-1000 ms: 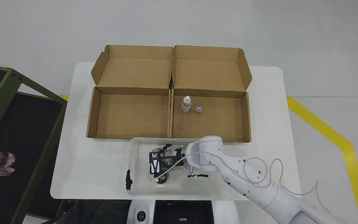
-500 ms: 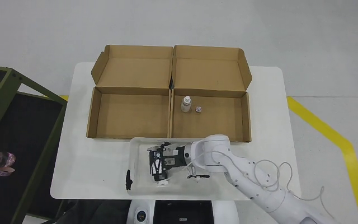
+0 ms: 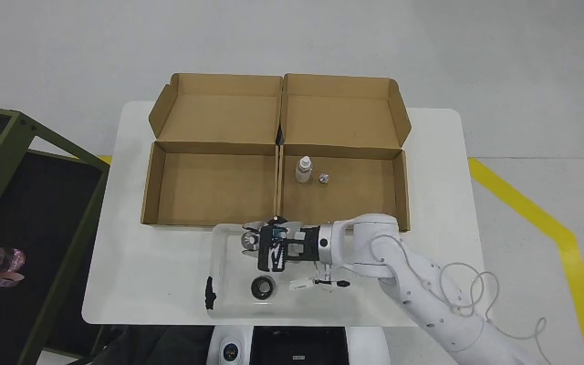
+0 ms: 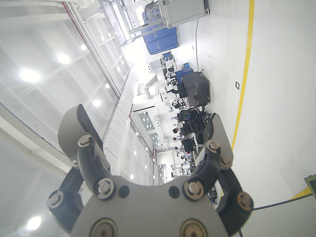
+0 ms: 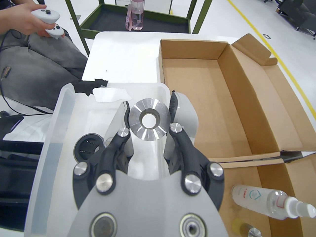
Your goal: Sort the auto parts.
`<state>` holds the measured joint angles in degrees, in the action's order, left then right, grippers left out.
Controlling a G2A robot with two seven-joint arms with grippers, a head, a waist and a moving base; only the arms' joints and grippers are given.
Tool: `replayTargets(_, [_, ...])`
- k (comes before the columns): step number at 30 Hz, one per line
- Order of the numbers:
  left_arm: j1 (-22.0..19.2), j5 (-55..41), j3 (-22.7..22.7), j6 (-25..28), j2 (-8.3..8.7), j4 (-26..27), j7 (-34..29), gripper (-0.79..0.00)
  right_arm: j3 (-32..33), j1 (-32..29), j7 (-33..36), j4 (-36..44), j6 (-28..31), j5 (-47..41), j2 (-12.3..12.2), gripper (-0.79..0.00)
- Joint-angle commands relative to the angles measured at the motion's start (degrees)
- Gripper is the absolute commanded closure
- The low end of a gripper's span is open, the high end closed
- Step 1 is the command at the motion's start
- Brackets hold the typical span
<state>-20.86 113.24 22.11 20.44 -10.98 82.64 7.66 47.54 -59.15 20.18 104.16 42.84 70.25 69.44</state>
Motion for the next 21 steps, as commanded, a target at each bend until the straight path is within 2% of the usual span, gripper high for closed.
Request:
replayTargets(1, [0.0, 0.0, 0.0, 0.0, 0.0, 0.0, 0.0, -0.785, 0.7, -0.1, -0.5, 0.0, -0.1, -0.5, -0.1, 0.0])
replayTargets(10, [0.0, 0.0, 0.0, 0.0, 0.0, 0.0, 0.0, -0.785, 3.2, -0.1, -3.2, -0.3, -1.8, -3.8, -0.2, 0.0])
replayTargets(21, [0.0, 0.0, 0.0, 0.0, 0.0, 0.0, 0.0, -0.785, 3.1, 1.9, -4.6, -2.9, -4.5, -7.2, 0.6, 0.0])
